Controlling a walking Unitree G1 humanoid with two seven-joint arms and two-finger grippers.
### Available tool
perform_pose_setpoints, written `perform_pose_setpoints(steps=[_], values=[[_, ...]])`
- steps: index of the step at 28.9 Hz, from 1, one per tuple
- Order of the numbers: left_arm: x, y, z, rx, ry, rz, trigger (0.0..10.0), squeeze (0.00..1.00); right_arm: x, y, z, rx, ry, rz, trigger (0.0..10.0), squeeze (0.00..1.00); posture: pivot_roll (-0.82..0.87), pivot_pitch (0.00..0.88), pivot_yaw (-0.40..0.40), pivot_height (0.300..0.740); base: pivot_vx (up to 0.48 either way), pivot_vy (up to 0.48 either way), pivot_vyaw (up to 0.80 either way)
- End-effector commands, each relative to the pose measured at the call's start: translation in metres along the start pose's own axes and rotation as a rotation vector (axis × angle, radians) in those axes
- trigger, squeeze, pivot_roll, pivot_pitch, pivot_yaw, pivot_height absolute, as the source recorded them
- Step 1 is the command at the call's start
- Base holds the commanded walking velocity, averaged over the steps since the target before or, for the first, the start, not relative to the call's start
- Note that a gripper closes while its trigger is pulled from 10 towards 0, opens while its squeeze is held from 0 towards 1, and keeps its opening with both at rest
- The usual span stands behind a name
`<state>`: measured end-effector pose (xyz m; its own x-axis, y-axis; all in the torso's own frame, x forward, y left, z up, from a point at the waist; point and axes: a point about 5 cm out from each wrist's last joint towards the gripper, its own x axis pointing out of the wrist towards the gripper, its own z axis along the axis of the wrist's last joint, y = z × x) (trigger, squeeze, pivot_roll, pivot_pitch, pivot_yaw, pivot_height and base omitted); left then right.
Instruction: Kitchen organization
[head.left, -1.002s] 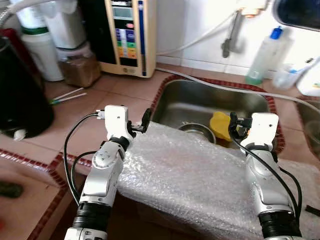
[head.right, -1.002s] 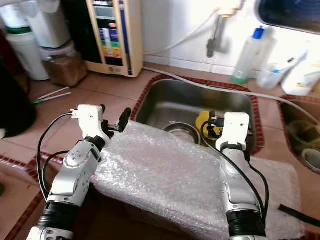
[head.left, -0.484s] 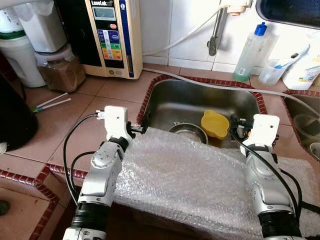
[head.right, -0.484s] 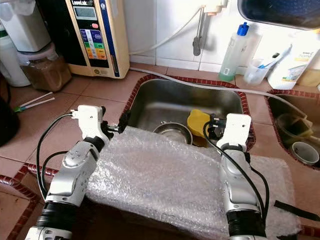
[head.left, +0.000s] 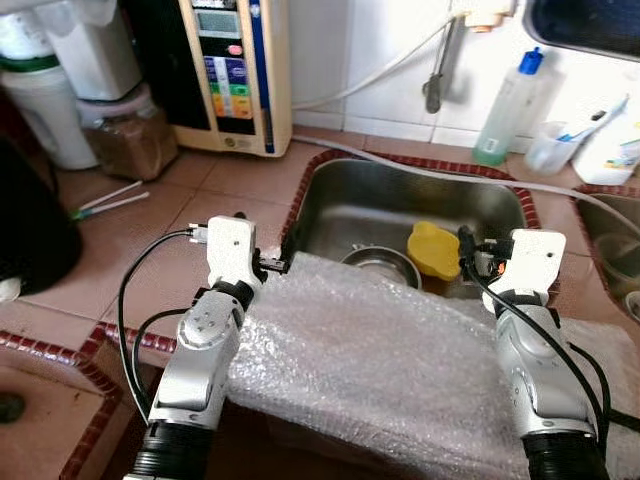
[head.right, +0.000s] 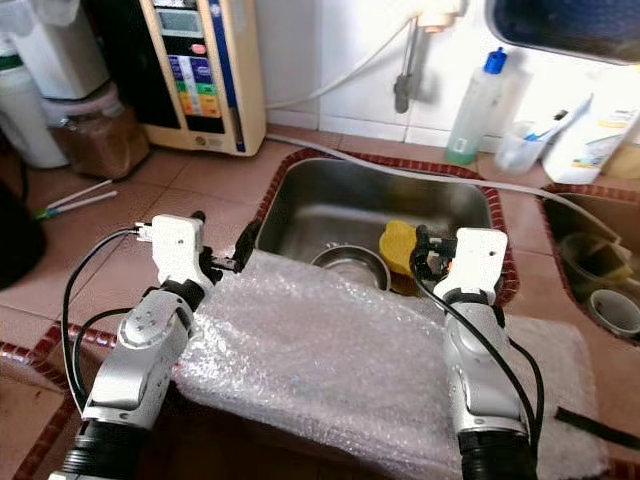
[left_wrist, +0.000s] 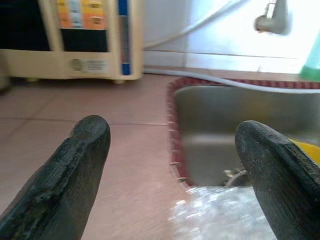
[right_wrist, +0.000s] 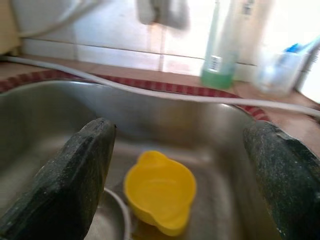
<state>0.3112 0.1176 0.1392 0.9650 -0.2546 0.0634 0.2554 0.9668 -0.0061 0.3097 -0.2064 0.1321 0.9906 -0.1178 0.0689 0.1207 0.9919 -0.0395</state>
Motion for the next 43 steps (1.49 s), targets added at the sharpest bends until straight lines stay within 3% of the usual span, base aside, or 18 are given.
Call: perform_pose_setpoints(steps=[1,22,43], values=[[0.0009,-0.0004,0.0034,0.007,-0.002,-0.005,10.0,0.0,0.0,0.0021,0.0061,0.002,-0.02,0.014,10.0,0.0,0.0,0.0,0.008,0.74,0.0,0.0,0.0],[0.0034,-0.0038,0.0041,0.002,0.01,-0.014,10.0,0.0,0.0009,0.0031,0.0036,-0.001,-0.005,0.002,10.0,0.0,0.0,0.0,0.011,0.74,0.0,0.0,0.0],[0.0049,-0.0045,0.0036,-0.002,0.021,-0.022,10.0,0.0,0.0047,0.0009,0.0111,0.005,-0.046,-0.013,10.0,0.0,0.0,0.0,0.012,0.74,-0.267,0.0,0.0]])
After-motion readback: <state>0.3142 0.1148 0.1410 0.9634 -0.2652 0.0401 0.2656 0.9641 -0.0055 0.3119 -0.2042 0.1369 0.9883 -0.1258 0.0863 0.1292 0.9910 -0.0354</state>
